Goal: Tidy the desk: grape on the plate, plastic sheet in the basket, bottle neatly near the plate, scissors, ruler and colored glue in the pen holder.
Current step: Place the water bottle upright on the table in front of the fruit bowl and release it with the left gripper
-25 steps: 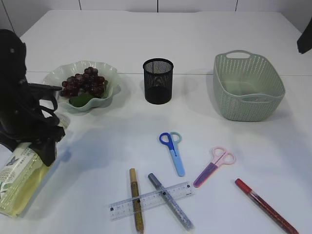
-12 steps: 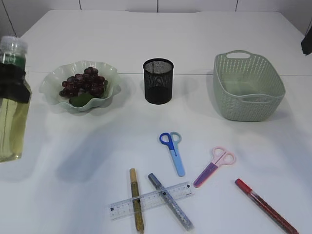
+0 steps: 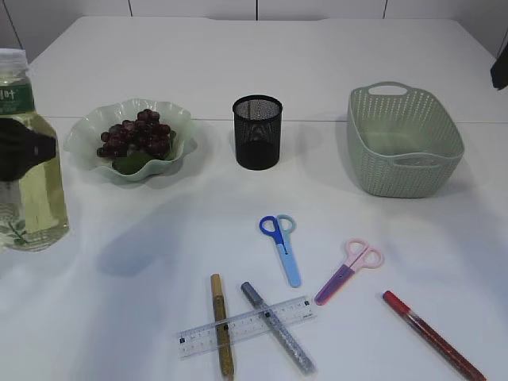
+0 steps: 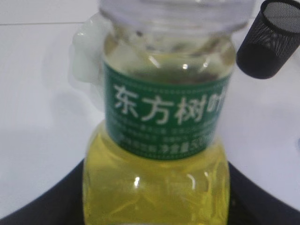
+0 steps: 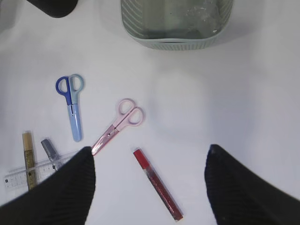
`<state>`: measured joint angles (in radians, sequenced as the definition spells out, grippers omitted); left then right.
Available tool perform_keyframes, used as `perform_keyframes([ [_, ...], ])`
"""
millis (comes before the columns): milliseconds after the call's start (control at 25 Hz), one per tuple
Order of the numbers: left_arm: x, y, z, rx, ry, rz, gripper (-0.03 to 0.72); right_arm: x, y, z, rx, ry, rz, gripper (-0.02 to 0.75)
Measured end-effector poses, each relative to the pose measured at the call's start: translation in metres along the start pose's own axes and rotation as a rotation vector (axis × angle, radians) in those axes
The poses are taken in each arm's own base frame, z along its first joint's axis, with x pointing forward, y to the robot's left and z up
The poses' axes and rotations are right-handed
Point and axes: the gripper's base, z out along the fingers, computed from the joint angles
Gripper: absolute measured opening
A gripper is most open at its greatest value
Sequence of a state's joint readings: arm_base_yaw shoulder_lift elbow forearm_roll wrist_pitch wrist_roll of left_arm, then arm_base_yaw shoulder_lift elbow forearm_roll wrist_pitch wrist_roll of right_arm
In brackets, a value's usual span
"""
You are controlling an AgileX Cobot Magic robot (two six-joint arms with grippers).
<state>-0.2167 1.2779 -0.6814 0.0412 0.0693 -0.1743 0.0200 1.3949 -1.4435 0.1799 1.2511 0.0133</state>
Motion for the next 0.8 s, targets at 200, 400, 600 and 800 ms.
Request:
perform_keyframes([
  [200,0.024,0.002,0.0,0.046,-0.247,-0.01,0.435,0.0,0.0,0.0,0.0,0.0,0.0,0.563],
  [400,0.024,0.006,0.011,0.032,-0.433,-0.003,0.435,0.0,0.0,0.0,0.0,0.0,0.0,0.563],
  [600,0.033,0.009,0.039,0.012,-0.518,0.002,0.436,0.0,0.0,0.0,0.0,0.0,-0.013,0.563],
  [800,0.058,0.013,0.07,-0.006,-0.466,0.006,0.436,0.0,0.0,0.0,0.0,0.0,-0.013,0.563],
])
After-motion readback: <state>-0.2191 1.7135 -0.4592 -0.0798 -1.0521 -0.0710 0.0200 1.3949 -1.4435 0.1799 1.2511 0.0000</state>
